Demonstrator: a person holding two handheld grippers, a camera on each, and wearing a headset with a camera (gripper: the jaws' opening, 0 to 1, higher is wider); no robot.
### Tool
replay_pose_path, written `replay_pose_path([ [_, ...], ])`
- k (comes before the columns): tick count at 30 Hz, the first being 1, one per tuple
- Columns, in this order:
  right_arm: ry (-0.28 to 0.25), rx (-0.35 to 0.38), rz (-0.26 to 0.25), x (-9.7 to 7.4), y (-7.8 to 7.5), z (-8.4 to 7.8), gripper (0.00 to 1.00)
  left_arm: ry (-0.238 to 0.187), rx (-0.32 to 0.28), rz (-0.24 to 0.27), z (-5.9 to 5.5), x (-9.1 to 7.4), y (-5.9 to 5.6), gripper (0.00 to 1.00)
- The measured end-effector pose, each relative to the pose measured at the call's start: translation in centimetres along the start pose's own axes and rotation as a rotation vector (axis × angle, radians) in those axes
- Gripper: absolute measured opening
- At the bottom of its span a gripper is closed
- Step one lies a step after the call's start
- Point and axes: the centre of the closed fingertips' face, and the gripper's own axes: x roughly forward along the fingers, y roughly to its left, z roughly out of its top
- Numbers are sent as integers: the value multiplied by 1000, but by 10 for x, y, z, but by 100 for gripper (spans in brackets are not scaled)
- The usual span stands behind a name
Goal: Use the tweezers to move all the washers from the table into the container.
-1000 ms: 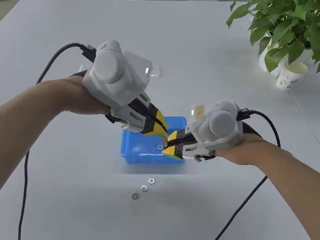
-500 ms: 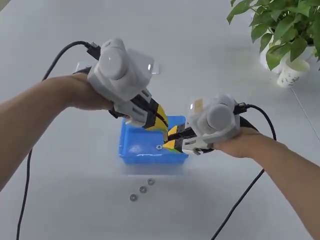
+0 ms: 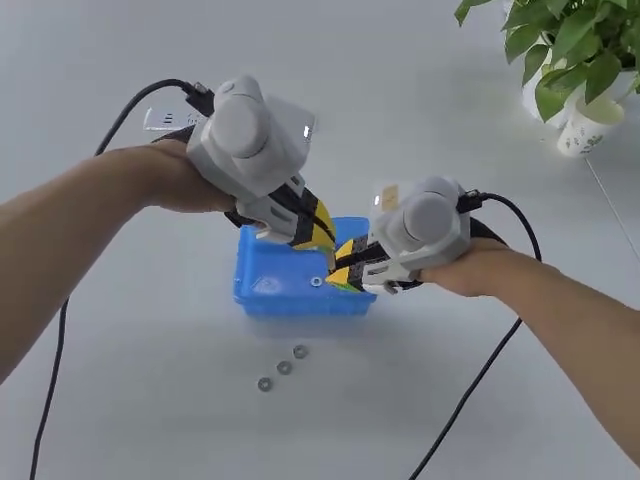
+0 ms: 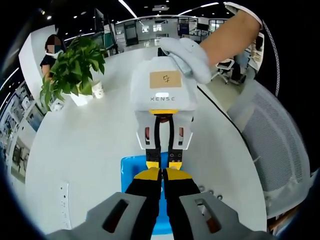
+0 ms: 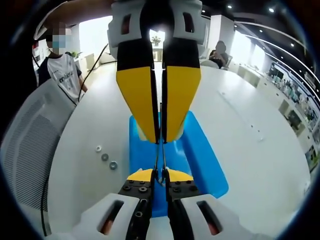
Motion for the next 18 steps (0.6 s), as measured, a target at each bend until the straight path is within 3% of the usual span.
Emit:
replay_pose_path([
  [18, 26, -8, 8, 12, -6, -13, 10, 21, 1, -20, -13, 14, 5, 5],
])
